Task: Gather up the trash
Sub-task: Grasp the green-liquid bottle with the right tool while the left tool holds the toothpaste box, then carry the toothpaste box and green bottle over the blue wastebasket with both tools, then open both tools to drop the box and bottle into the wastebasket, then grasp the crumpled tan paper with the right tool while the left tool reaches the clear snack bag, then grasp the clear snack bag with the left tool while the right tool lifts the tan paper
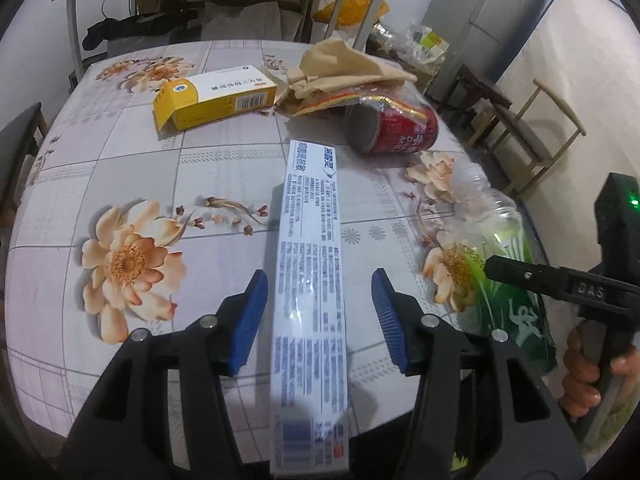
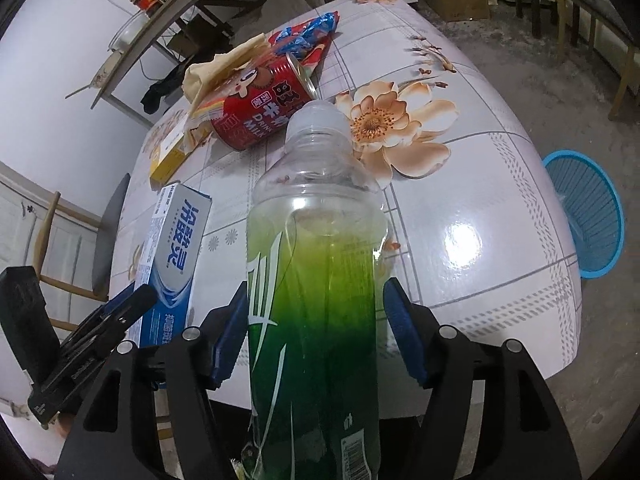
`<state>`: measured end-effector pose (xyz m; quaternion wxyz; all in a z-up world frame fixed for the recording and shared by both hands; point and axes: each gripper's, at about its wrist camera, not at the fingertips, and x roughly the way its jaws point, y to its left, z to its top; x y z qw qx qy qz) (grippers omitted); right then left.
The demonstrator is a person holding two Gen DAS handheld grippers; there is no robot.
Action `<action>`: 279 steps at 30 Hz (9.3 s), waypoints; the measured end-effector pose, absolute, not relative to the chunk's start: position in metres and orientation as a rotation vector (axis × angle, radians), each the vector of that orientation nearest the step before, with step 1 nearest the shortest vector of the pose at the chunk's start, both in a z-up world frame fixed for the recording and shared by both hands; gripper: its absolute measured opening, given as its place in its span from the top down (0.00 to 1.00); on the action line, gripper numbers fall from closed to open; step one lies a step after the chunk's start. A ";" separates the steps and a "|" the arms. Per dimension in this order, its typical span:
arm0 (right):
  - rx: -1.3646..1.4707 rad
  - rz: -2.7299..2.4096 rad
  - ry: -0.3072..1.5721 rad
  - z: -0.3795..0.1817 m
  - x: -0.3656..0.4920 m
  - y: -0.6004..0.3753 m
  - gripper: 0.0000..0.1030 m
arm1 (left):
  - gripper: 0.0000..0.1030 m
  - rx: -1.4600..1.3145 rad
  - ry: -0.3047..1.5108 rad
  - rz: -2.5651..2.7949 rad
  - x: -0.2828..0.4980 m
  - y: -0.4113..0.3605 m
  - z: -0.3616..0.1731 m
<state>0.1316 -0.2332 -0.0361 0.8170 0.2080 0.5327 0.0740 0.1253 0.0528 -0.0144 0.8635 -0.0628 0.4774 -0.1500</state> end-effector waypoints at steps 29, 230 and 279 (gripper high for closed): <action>0.509 0.182 1.127 -0.045 0.136 -0.239 0.39 | 0.70 -0.106 1.011 -0.255 0.148 0.045 -0.021; -0.023 0.373 1.095 0.006 0.354 -0.134 0.90 | 0.45 -0.877 0.983 -0.634 0.268 0.069 -0.041; 0.312 0.306 0.906 0.045 0.131 -0.257 0.92 | 0.98 -0.753 0.854 -0.610 0.145 0.101 -0.014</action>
